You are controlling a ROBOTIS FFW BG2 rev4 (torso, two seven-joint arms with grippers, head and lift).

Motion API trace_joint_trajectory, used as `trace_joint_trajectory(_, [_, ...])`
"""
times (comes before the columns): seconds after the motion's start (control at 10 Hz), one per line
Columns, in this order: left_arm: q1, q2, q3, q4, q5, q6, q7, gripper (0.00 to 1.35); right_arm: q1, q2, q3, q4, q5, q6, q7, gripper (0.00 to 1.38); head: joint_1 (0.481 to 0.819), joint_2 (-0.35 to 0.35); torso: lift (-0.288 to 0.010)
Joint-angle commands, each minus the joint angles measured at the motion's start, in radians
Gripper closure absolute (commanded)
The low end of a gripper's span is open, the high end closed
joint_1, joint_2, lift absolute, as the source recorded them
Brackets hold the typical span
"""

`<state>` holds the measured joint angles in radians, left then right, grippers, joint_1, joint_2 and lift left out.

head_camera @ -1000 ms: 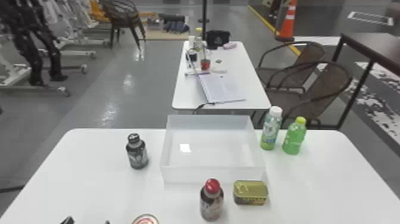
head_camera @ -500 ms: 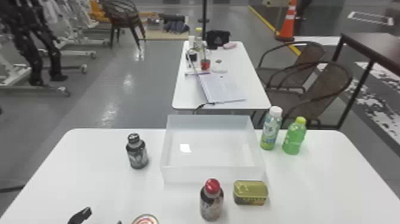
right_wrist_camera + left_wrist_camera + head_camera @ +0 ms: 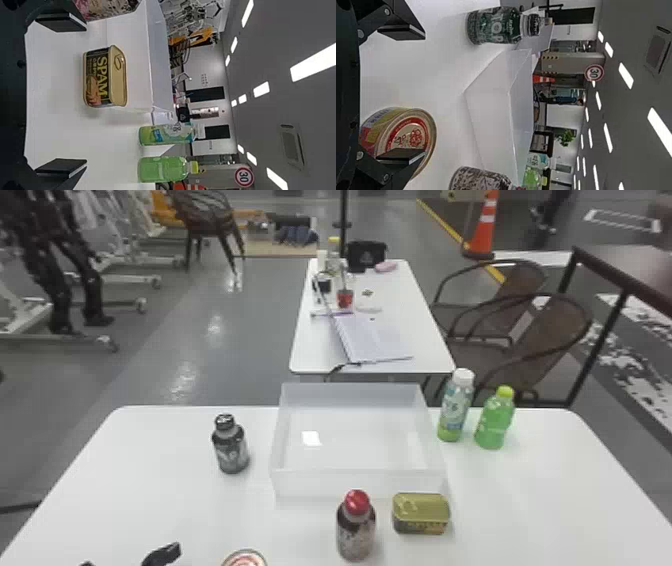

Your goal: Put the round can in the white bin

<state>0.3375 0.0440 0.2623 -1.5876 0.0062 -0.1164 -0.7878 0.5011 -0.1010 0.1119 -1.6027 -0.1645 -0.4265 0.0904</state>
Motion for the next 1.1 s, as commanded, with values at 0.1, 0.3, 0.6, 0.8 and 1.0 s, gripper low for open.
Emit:
trace_joint_trajectory(0.1, [-0.023,0.011,-0.009,0.003,-0.017,0.035,-0.037,0.25,-0.007,0.003,0.0,0.004,0.0,-0.005,0.0,0.09,0.549,0.0,-0.1])
trace_joint_trajectory(0.3, [-0.023,0.028,-0.021,0.005,-0.009,0.03,-0.064,0.25,-0.009,0.003,-0.001,0.006,-0.001,-0.005,0.0,0.1,0.549,0.0,-0.1])
trace_joint_trajectory(0.6, [-0.038,0.071,-0.074,0.009,-0.005,0.011,-0.097,0.25,-0.013,0.001,-0.005,0.007,-0.001,-0.005,0.0,0.1,0.549,0.0,-0.1])
trace_joint_trajectory(0.8, [-0.071,0.12,-0.121,0.029,0.001,0.012,-0.146,0.25,-0.021,0.001,-0.009,0.009,-0.004,-0.005,0.0,0.1,0.549,0.0,-0.1])
trace_joint_trajectory(1.0, [-0.089,0.131,-0.13,0.034,-0.037,0.046,-0.169,0.25,-0.044,0.001,-0.014,0.009,-0.007,-0.009,0.0,0.1,0.549,0.0,-0.1])
